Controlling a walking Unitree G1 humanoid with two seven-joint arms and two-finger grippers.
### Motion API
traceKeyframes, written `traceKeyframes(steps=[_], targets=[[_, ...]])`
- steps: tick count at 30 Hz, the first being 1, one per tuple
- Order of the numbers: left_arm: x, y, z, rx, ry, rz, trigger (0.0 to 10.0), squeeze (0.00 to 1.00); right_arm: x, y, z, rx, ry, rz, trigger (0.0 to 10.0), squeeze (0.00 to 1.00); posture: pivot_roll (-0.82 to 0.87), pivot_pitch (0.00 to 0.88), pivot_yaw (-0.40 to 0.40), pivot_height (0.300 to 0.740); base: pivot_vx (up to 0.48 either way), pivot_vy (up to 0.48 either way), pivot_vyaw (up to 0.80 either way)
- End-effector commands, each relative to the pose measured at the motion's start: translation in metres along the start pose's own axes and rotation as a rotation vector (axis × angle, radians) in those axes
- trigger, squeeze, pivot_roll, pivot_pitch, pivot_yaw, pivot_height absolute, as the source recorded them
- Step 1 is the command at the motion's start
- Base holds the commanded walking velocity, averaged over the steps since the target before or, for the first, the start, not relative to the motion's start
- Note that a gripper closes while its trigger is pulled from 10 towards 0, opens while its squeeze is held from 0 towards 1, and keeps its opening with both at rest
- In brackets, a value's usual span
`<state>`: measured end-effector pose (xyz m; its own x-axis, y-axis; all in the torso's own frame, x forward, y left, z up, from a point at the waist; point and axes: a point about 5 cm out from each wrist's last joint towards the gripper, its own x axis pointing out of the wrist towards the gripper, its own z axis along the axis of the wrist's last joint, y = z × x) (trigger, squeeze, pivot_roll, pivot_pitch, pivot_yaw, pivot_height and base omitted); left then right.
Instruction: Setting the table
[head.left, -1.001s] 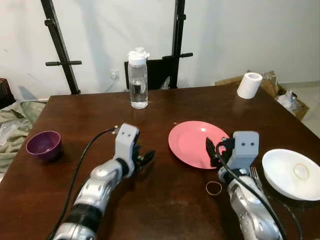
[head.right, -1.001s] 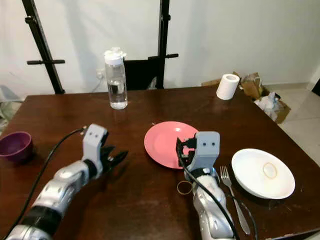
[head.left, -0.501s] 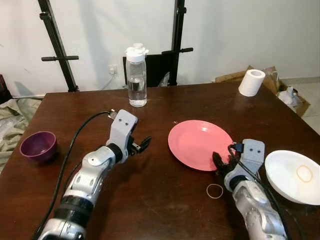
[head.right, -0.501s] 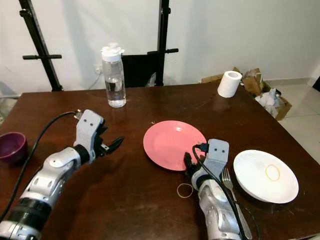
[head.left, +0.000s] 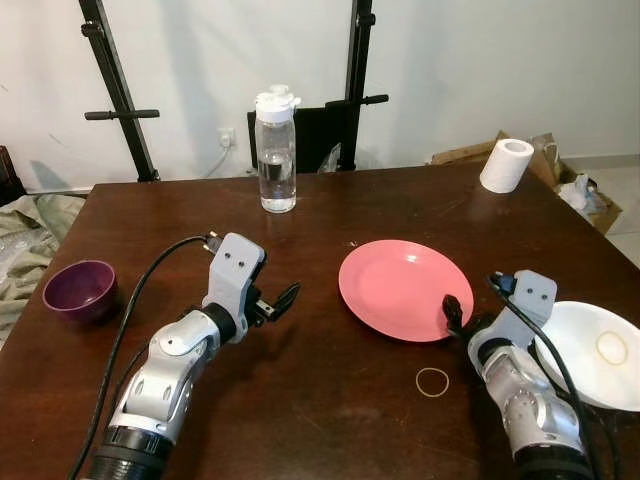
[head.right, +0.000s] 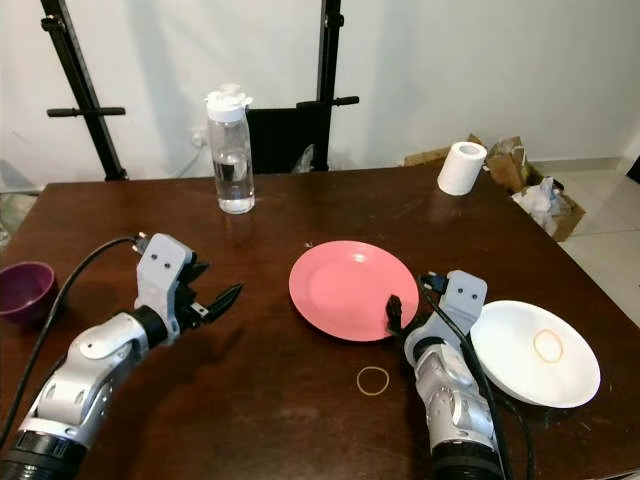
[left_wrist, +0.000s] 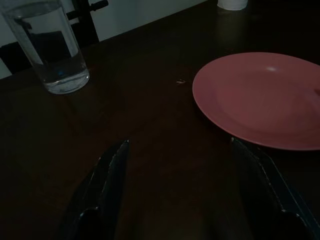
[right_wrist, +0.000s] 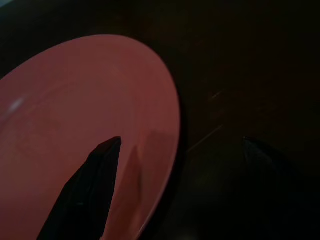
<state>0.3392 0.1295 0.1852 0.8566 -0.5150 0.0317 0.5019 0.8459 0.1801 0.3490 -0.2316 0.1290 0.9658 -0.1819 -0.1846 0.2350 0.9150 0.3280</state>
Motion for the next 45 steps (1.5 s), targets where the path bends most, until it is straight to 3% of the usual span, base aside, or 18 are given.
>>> traceKeyframes(steps=[1, 2, 7, 9, 10, 12, 18, 19, 20, 21, 22, 23, 28, 39, 45], targets=[[-0.003, -0.001, -0.004, -0.013, 0.015, 0.003, 10.0, 0.00, 0.000, -0.006, -0.005, 0.010, 0.021, -0.020, 10.0, 0.00, 0.03, 0.128, 0.059, 0.740, 0.000, 0.000, 0.00], [-0.004, -0.002, -0.004, -0.015, 0.016, 0.005, 10.0, 0.00, 0.002, -0.005, -0.013, 0.060, 0.075, 0.010, 10.0, 0.00, 0.03, 0.128, 0.059, 0.740, 0.000, 0.000, 0.00], [-0.005, -0.003, -0.003, -0.019, 0.017, 0.009, 10.0, 0.00, 0.004, -0.005, -0.020, 0.160, 0.127, 0.022, 10.0, 0.00, 0.03, 0.128, 0.059, 0.740, 0.000, 0.000, 0.00], [-0.006, -0.003, -0.003, -0.022, 0.019, 0.014, 10.0, 0.00, 0.004, 0.002, -0.027, 0.324, 0.194, 0.099, 10.0, 0.00, 0.04, 0.134, 0.054, 0.740, 0.000, 0.000, 0.00], [-0.006, -0.003, -0.003, -0.022, 0.019, 0.014, 10.0, 0.00, 0.004, 0.002, -0.027, 0.324, 0.194, 0.099, 10.0, 0.00, 0.04, 0.134, 0.054, 0.740, 0.000, 0.000, 0.00], [-0.007, -0.003, -0.003, -0.024, 0.020, 0.016, 10.0, 0.00, 0.002, 0.010, -0.033, 0.414, 0.244, 0.182, 10.0, 0.00, 0.04, 0.136, 0.054, 0.740, 0.000, 0.000, 0.00], [-0.007, -0.004, -0.002, -0.030, 0.023, 0.019, 10.0, 0.00, -0.004, 0.015, -0.052, 0.409, 0.334, 0.226, 10.0, 0.00, 0.04, 0.137, 0.054, 0.740, 0.000, 0.000, 0.00], [-0.007, -0.004, -0.002, -0.031, 0.023, 0.020, 10.0, 0.00, -0.005, 0.016, -0.055, 0.406, 0.346, 0.228, 8.0, 0.00, 0.04, 0.137, 0.054, 0.740, 0.000, 0.000, 0.00], [-0.007, -0.004, -0.003, -0.032, 0.024, 0.021, 10.0, 0.00, -0.007, 0.016, -0.061, 0.407, 0.374, 0.233, 4.4, 0.00, 0.04, 0.137, 0.054, 0.740, 0.000, 0.000, 0.00], [-0.007, -0.004, -0.003, -0.034, 0.025, 0.023, 10.0, 0.00, -0.009, 0.017, -0.066, 0.408, 0.396, 0.242, 3.9, 0.00, 0.04, 0.137, 0.054, 0.740, 0.000, 0.000, 0.00], [-0.008, -0.005, -0.003, -0.035, 0.026, 0.024, 10.0, 0.00, -0.010, 0.018, -0.070, 0.412, 0.414, 0.250, 2.4, 0.00, 0.04, 0.137, 0.054, 0.740, 0.000, 0.000, 0.00], [-0.008, -0.005, -0.003, -0.036, 0.026, 0.025, 10.0, 0.00, -0.012, 0.018, -0.074, 0.425, 0.428, 0.249, 0.0, 0.00, 0.04, 0.141, 0.049, 0.740, 0.000, 0.000, 0.00], [-0.008, -0.005, -0.004, -0.039, 0.029, 0.030, 10.0, 0.00, -0.013, 0.017, -0.075, 0.484, 0.421, 0.252, 0.0, 0.00, 0.04, 0.142, 0.048, 0.740, 0.000, 0.000, 0.00], [-0.008, -0.007, -0.004, -0.043, 0.032, 0.032, 10.0, 0.00, -0.015, 0.025, -0.073, 0.522, 0.400, 0.312, 0.0, 0.00, 0.04, 0.144, 0.050, 0.740, 0.000, 0.000, 0.00], [-0.007, -0.008, -0.004, -0.043, 0.035, 0.037, 10.0, 0.00, -0.017, 0.029, -0.067, 0.559, 0.335, 0.365, 0.0, 0.00, 0.04, 0.144, 0.050, 0.740, 0.000, 0.000, 0.00]])
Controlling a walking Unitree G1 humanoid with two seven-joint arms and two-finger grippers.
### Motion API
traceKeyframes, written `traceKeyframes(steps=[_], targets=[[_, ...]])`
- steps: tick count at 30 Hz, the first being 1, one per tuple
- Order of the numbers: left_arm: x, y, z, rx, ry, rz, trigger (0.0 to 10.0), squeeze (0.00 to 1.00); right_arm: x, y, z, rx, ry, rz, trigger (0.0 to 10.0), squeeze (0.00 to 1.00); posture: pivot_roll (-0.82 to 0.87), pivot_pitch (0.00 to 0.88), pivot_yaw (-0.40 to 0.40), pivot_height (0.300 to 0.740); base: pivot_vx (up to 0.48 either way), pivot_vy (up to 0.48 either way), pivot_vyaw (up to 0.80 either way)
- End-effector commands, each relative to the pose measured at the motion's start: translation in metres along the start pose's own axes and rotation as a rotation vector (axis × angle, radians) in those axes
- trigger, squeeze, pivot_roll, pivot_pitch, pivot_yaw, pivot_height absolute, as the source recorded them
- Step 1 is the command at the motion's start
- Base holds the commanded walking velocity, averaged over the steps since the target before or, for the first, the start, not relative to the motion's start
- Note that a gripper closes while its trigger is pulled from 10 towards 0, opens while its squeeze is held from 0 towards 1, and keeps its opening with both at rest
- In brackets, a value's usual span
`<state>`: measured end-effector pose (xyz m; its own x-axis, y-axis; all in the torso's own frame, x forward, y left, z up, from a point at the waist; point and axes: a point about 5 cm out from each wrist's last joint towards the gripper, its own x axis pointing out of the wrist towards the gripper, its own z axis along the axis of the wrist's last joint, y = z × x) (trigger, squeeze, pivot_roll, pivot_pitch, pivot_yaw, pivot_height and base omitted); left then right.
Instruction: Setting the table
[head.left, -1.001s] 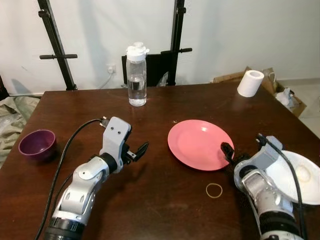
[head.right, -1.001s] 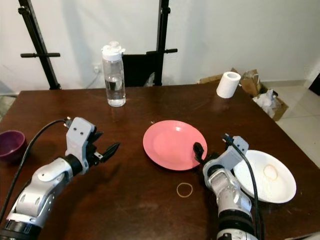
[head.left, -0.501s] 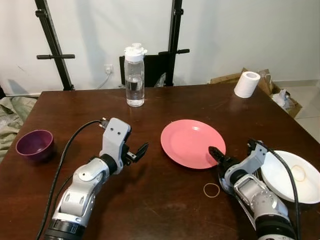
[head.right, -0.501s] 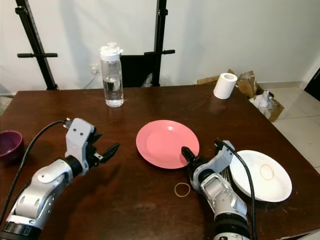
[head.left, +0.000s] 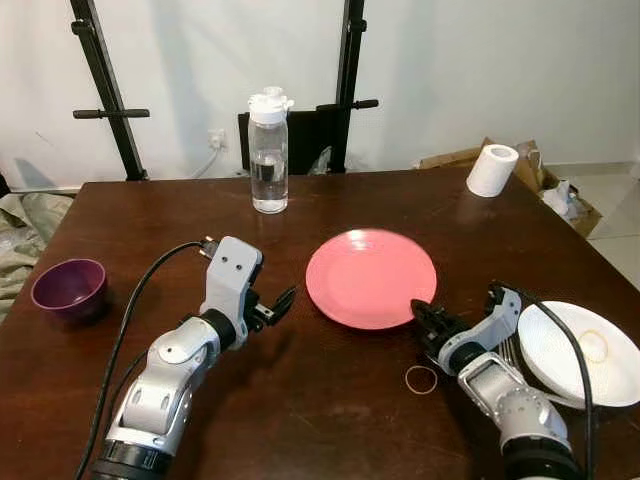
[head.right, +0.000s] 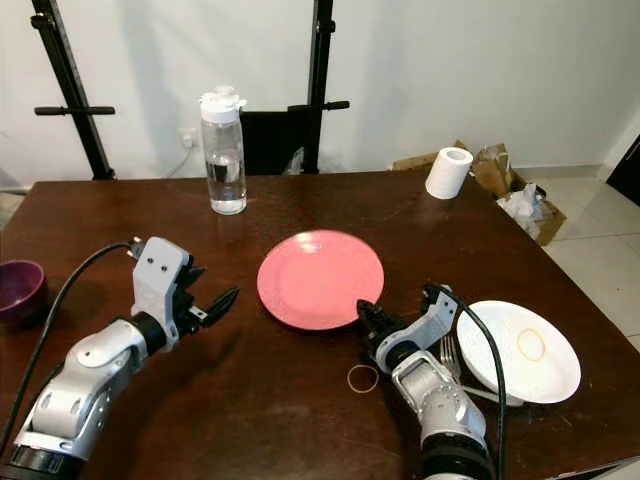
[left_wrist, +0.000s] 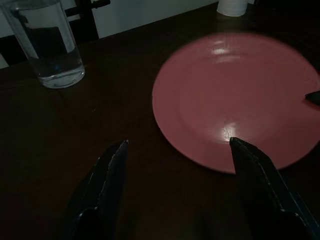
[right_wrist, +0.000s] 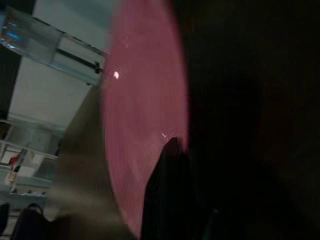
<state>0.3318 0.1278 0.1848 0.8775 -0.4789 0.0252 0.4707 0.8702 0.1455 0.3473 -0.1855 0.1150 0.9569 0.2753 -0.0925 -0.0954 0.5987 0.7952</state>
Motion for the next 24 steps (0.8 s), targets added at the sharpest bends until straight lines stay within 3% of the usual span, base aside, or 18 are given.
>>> traceKeyframes(steps=[1, 7, 10, 13, 14, 15, 17, 21, 22, 23, 24], targets=[[-0.002, -0.002, -0.005, -0.010, 0.022, -0.003, 10.0, 0.00, -0.009, -0.020, -0.031, 0.083, 0.092, -0.075, 0.0, 0.00, 0.04, 0.143, 0.051, 0.740, 0.000, 0.000, 0.00], [-0.002, -0.002, -0.005, -0.011, 0.023, -0.001, 10.0, 0.00, -0.010, -0.015, -0.024, 0.084, 0.033, -0.028, 0.0, 0.00, 0.04, 0.140, 0.053, 0.740, 0.000, 0.000, 0.00], [-0.003, 0.000, 0.000, -0.065, -0.004, 0.007, 10.0, 0.00, -0.015, 0.000, -0.005, 0.100, -0.087, 0.101, 0.0, 0.00, 0.04, 0.140, 0.053, 0.740, 0.000, 0.000, 0.00], [-0.009, 0.010, 0.012, -0.207, -0.067, 0.019, 10.0, 0.00, -0.021, 0.020, 0.011, 0.100, -0.149, 0.224, 0.4, 0.00, 0.04, 0.140, 0.058, 0.740, 0.000, 0.000, 0.00], [-0.012, 0.015, 0.016, -0.254, -0.089, 0.019, 10.0, 0.00, -0.025, 0.029, 0.017, 0.102, -0.169, 0.274, 10.0, 0.00, 0.03, 0.139, 0.061, 0.740, 0.000, 0.000, 0.00], [-0.012, 0.015, 0.016, -0.254, -0.089, 0.019, 10.0, 0.00, -0.025, 0.029, 0.017, 0.102, -0.169, 0.274, 10.0, 0.00, 0.03, 0.139, 0.061, 0.740, 0.000, 0.000, 0.00], [-0.024, 0.027, 0.019, -0.319, -0.116, 0.005, 10.0, 0.00, -0.035, 0.048, 0.025, 0.100, -0.182, 0.393, 10.0, 0.00, 0.03, 0.138, 0.065, 0.740, 0.000, 0.000, 0.00], [-0.031, 0.031, 0.020, -0.357, -0.124, -0.032, 10.0, 0.02, -0.042, 0.059, 0.022, 0.084, -0.149, 0.473, 10.0, 0.00, 0.04, 0.138, 0.067, 0.740, 0.000, 0.000, 0.00], [-0.034, 0.031, 0.023, -0.385, -0.138, -0.068, 10.0, 0.27, -0.044, 0.063, 0.019, 0.087, -0.138, 0.494, 10.0, 0.00, 0.03, 0.137, 0.068, 0.740, 0.000, 0.000, 0.00], [-0.037, 0.030, 0.028, -0.415, -0.159, -0.119, 10.0, 1.00, -0.047, 0.067, 0.015, 0.081, -0.119, 0.520, 10.0, 0.00, 0.04, 0.136, 0.069, 0.740, 0.000, 0.000, 0.00], [-0.037, 0.030, 0.028, -0.415, -0.159, -0.119, 10.0, 1.00, -0.047, 0.067, 0.015, 0.081, -0.119, 0.520, 10.0, 0.00, 0.04, 0.136, 0.069, 0.740, 0.000, 0.000, 0.00]])
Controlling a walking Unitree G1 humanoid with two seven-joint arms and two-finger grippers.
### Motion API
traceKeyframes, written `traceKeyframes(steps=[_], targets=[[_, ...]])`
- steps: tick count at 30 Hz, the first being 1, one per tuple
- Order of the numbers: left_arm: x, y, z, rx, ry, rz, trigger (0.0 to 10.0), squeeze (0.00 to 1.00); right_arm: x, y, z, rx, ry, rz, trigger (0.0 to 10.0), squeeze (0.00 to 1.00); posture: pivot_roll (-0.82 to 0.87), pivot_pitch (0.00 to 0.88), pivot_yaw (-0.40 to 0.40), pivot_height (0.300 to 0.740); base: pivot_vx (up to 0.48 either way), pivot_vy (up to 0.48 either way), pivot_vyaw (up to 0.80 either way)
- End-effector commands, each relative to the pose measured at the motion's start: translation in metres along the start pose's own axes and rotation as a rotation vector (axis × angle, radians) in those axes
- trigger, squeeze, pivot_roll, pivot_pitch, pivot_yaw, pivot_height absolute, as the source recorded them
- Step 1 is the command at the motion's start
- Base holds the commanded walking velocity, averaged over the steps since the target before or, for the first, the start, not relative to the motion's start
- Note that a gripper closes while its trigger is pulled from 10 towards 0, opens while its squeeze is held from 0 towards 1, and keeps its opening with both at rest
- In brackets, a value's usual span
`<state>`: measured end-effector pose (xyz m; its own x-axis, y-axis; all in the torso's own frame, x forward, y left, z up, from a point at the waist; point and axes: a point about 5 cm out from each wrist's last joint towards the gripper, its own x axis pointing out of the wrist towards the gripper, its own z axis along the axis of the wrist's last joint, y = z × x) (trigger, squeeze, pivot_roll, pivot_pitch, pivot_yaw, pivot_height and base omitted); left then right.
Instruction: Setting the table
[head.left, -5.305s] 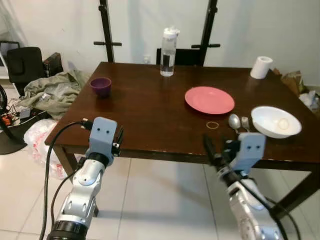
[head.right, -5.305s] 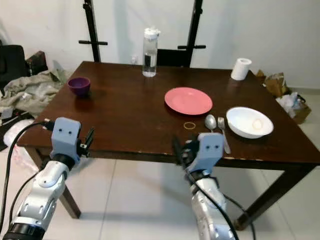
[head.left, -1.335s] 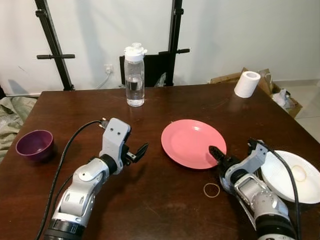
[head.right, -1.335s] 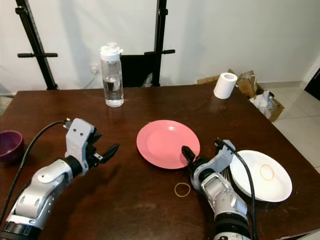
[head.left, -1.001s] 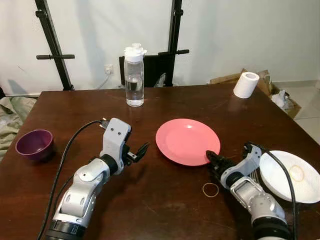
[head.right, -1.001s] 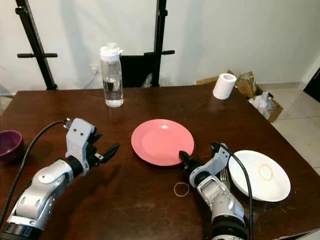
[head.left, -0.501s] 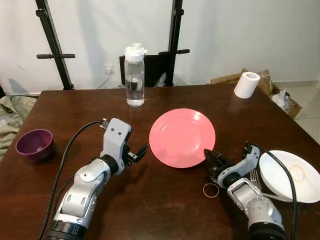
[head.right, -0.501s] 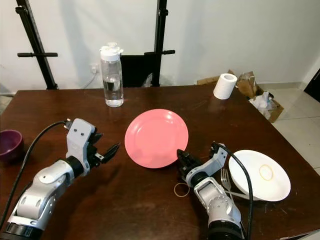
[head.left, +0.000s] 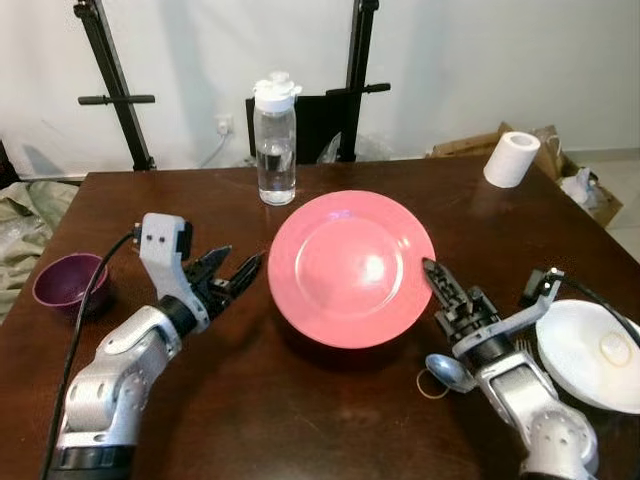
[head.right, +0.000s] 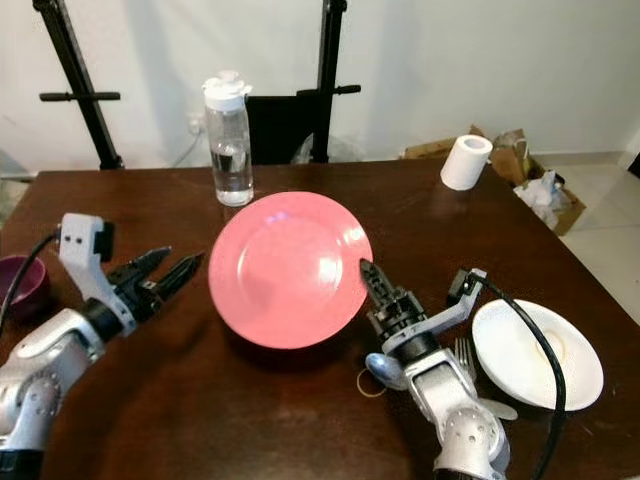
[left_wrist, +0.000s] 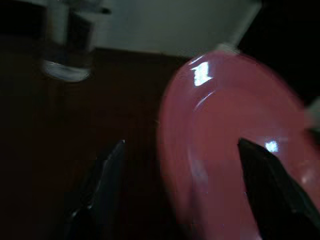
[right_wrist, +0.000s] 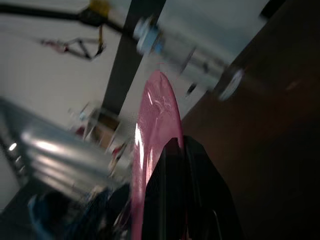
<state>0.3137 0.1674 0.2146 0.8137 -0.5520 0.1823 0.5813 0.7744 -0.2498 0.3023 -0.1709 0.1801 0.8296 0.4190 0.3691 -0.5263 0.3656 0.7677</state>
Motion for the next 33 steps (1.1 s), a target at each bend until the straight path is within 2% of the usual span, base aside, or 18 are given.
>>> traceKeyframes(steps=[1, 2, 7, 9, 10, 11, 15, 18, 19, 24, 28, 29, 33], targets=[[-0.005, -0.003, 0.004, -0.027, -0.011, -0.048, 10.0, 1.00, -0.001, 0.006, -0.003, 0.012, 0.012, 0.042, 10.0, 0.00, 0.04, 0.136, 0.069, 0.740, 0.000, 0.000, 0.00], [-0.009, -0.008, 0.014, -0.092, -0.056, -0.122, 10.0, 1.00, -0.003, 0.010, -0.008, 0.014, 0.028, 0.057, 10.0, 0.00, 0.04, 0.133, 0.072, 0.740, 0.000, 0.000, 0.00], [-0.012, -0.012, 0.022, -0.154, -0.092, -0.168, 10.0, 1.00, -0.004, 0.013, -0.010, 0.026, 0.027, 0.067, 10.0, 0.00, 0.04, 0.131, 0.074, 0.740, 0.000, 0.000, 0.00], [-0.014, -0.011, 0.025, -0.206, -0.106, -0.167, 10.0, 1.00, -0.004, 0.020, -0.009, 0.039, 0.026, 0.100, 10.0, 0.00, 0.04, 0.127, 0.078, 0.740, 0.000, 0.000, 0.00], [-0.015, -0.008, 0.025, -0.220, -0.107, -0.145, 10.0, 0.39, -0.003, 0.025, -0.009, 0.043, 0.023, 0.127, 10.0, 0.00, 0.04, 0.127, 0.078, 0.740, 0.000, 0.000, 0.00], [-0.015, -0.005, 0.025, -0.239, -0.108, -0.126, 10.0, 0.00, -0.004, 0.031, -0.007, 0.045, 0.018, 0.161, 10.0, 0.00, 0.04, 0.127, 0.078, 0.740, 0.000, 0.000, 0.00], [-0.018, -0.003, 0.030, -0.263, -0.137, -0.111, 10.0, 0.00, -0.006, 0.040, -0.005, 0.040, 0.013, 0.219, 10.0, 0.00, 0.03, 0.123, 0.076, 0.740, 0.000, 0.000, 0.00], [-0.021, 0.000, 0.039, -0.266, -0.178, -0.097, 10.0, 0.00, -0.007, 0.037, -0.005, 0.030, 0.017, 0.212, 10.0, 0.00, 0.03, 0.123, 0.076, 0.740, 0.000, 0.000, 0.00], [-0.026, 0.005, 0.043, -0.268, -0.186, -0.078, 10.0, 0.00, -0.009, 0.033, -0.006, 0.026, 0.016, 0.191, 10.0, 0.00, 0.04, 0.119, 0.076, 0.740, 0.000, 0.000, 0.00], [-0.032, 0.009, 0.040, -0.303, -0.169, -0.074, 10.0, 0.00, -0.010, 0.035, -0.005, 0.031, 0.016, 0.203, 10.0, 0.00, 0.04, 0.118, 0.075, 0.740, 0.000, 0.000, 0.00], [-0.029, -0.001, 0.035, -0.357, -0.165, -0.127, 10.0, 0.00, -0.008, 0.038, -0.008, 0.026, 0.034, 0.213, 10.0, 0.00, 0.04, 0.117, 0.076, 0.740, 0.000, 0.000, 0.00], [-0.026, -0.010, 0.027, -0.399, -0.148, -0.164, 10.0, 0.00, -0.007, 0.040, -0.009, 0.029, 0.038, 0.220, 10.0, 0.00, 0.03, 0.117, 0.077, 0.740, 0.000, 0.000, 0.00], [-0.024, -0.016, 0.019, -0.430, -0.120, -0.178, 10.0, 0.00, -0.007, 0.041, -0.009, 0.029, 0.038, 0.225, 10.0, 0.00, 0.03, 0.119, 0.078, 0.740, 0.000, 0.000, 0.00]])
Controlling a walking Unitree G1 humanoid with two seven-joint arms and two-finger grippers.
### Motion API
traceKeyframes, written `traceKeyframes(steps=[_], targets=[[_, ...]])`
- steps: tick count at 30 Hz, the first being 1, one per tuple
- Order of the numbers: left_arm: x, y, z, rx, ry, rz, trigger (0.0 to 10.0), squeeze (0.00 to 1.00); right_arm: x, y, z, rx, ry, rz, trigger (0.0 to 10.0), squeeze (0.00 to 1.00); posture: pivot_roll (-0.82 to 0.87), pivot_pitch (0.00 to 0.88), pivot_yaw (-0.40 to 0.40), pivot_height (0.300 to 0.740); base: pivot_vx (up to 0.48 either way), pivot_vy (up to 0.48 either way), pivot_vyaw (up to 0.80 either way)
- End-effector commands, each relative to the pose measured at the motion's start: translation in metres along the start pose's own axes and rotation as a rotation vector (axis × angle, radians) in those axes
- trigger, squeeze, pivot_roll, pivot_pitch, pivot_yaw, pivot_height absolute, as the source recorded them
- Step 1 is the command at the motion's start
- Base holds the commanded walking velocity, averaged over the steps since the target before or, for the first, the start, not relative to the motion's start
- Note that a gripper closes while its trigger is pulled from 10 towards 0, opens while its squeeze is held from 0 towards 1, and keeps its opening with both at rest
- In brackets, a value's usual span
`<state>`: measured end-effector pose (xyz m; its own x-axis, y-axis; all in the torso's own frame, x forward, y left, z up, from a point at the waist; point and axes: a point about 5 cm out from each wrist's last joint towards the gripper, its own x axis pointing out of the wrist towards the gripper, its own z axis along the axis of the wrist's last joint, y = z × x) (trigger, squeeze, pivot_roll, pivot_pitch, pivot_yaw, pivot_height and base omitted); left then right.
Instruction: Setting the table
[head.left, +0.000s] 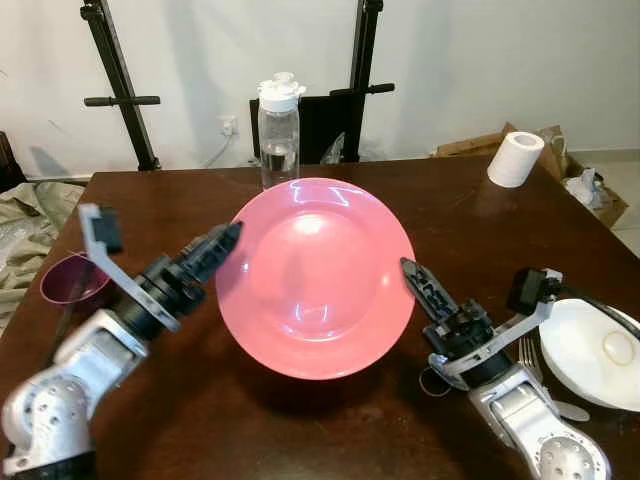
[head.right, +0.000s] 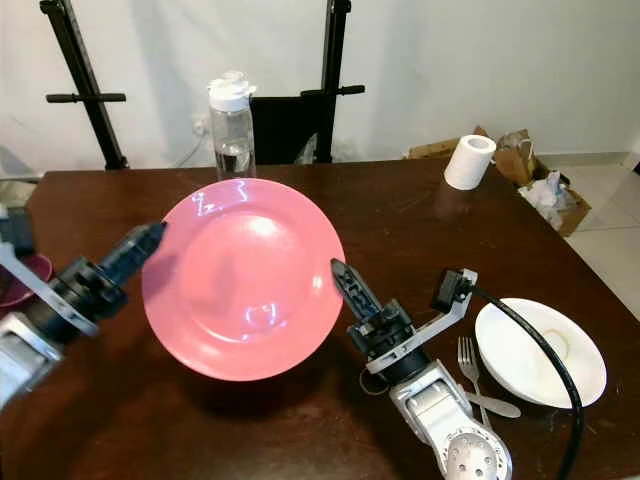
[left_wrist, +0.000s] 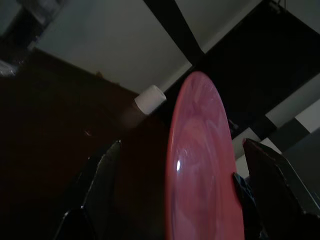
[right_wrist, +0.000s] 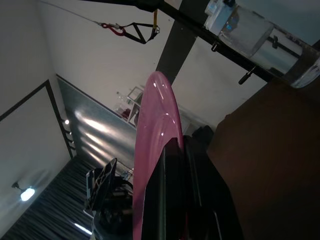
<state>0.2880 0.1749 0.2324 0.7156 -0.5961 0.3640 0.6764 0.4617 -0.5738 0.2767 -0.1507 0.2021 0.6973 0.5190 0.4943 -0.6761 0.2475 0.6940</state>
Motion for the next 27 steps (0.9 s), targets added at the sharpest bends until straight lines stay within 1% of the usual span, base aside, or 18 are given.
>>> traceKeyframes(steps=[1, 7, 8, 10, 11, 12, 13, 14, 20, 27], targets=[[-0.003, -0.003, -0.005, -0.009, 0.022, 0.003, 10.0, 0.00, -0.001, 0.005, 0.001, -0.001, -0.007, 0.026, 10.0, 0.00, 0.03, 0.119, 0.078, 0.740, 0.000, 0.000, 0.00], [-0.009, -0.002, -0.012, -0.046, 0.046, 0.026, 10.0, 0.00, -0.003, 0.009, 0.002, -0.004, -0.009, 0.038, 10.0, 0.00, 0.03, 0.119, 0.078, 0.740, 0.000, 0.000, 0.00], [-0.009, -0.003, -0.013, -0.050, 0.046, 0.025, 6.5, 0.00, -0.002, 0.009, 0.002, -0.004, -0.009, 0.041, 10.0, 0.00, 0.03, 0.119, 0.078, 0.740, 0.000, 0.000, 0.00], [-0.010, -0.004, -0.015, -0.060, 0.050, 0.022, 4.2, 0.00, -0.001, 0.011, 0.001, -0.004, -0.009, 0.045, 10.0, 0.00, 0.03, 0.119, 0.078, 0.740, 0.000, 0.000, 0.00], [-0.010, -0.004, -0.016, -0.065, 0.052, 0.020, 4.2, 0.00, -0.001, 0.011, 0.001, -0.004, -0.009, 0.047, 10.0, 0.00, 0.03, 0.119, 0.078, 0.740, 0.000, 0.000, 0.00], [-0.010, -0.005, -0.018, -0.070, 0.058, 0.020, 1.9, 0.00, 0.000, 0.012, 0.000, -0.003, -0.008, 0.048, 10.0, 0.00, 0.03, 0.118, 0.079, 0.740, 0.000, 0.000, 0.00], [-0.010, -0.005, -0.020, -0.073, 0.062, 0.019, 1.9, 0.00, 0.000, 0.012, 0.000, -0.003, -0.008, 0.050, 10.0, 0.00, 0.03, 0.118, 0.079, 0.740, 0.000, 0.000, 0.00], [-0.010, -0.005, -0.022, -0.077, 0.067, 0.020, 0.0, 0.00, 0.000, 0.013, 0.000, -0.002, -0.008, 0.051, 10.0, 0.00, 0.03, 0.116, 0.081, 0.740, 0.000, 0.000, 0.00], [-0.007, -0.007, -0.027, -0.091, 0.078, 0.016, 0.0, 0.00, 0.001, 0.014, -0.002, 0.000, -0.002, 0.053, 10.0, 0.00, 0.03, 0.113, 0.080, 0.740, 0.000, 0.000, 0.00], [-0.005, -0.007, -0.028, -0.094, 0.074, 0.017, 0.0, 0.00, 0.000, 0.014, -0.003, 0.001, 0.001, 0.050, 10.0, 0.00, 0.02, 0.111, 0.081, 0.740, 0.000, 0.000, 0.00]])
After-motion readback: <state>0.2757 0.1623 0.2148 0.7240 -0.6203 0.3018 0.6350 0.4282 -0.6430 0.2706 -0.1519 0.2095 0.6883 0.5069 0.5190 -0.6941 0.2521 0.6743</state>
